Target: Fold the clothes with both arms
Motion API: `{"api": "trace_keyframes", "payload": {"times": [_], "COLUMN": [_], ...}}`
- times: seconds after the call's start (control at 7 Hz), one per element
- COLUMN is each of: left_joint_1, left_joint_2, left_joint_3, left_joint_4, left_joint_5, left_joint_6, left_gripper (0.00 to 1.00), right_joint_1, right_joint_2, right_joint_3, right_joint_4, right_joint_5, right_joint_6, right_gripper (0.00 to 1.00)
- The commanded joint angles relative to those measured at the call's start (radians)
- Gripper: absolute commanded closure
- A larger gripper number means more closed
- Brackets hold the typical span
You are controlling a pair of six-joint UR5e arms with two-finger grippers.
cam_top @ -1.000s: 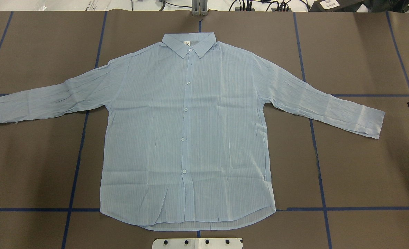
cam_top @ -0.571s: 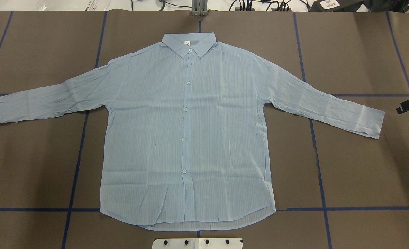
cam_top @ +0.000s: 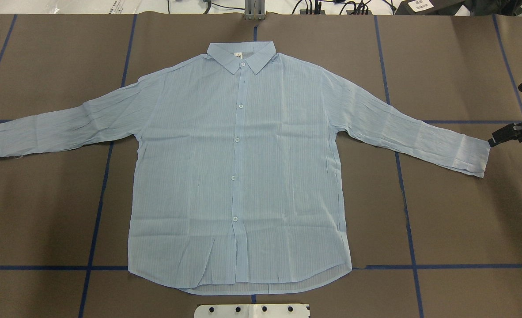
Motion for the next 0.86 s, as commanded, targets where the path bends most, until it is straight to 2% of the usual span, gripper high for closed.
{"api": "trace_keyframes", "payload": {"times": [0.0, 0.57, 0.71], "left_joint_1": [0.0, -0.002, 0.0], "left_joint_2": [0.0, 0.0, 0.0], "left_joint_3": [0.009, 0.006, 0.005], "left_joint_4": [0.0, -0.002, -0.002], "left_joint_5": [0.0, 0.0, 0.0], "left_joint_6": [0.003, 0.001, 0.0], "left_gripper": [0.0, 0.0, 0.0], "right_joint_1": [-0.016, -0.036, -0.036], "right_joint_2": [0.017, 0.042, 0.04], "right_joint_3": [-0.031, -0.073, -0.068], "right_joint_4": [0.005, 0.006, 0.008], "right_joint_5": [0.002, 0.007, 0.008], "right_joint_6": [0.0, 0.005, 0.005], "right_gripper": [0.13, 0.26, 0.48]}}
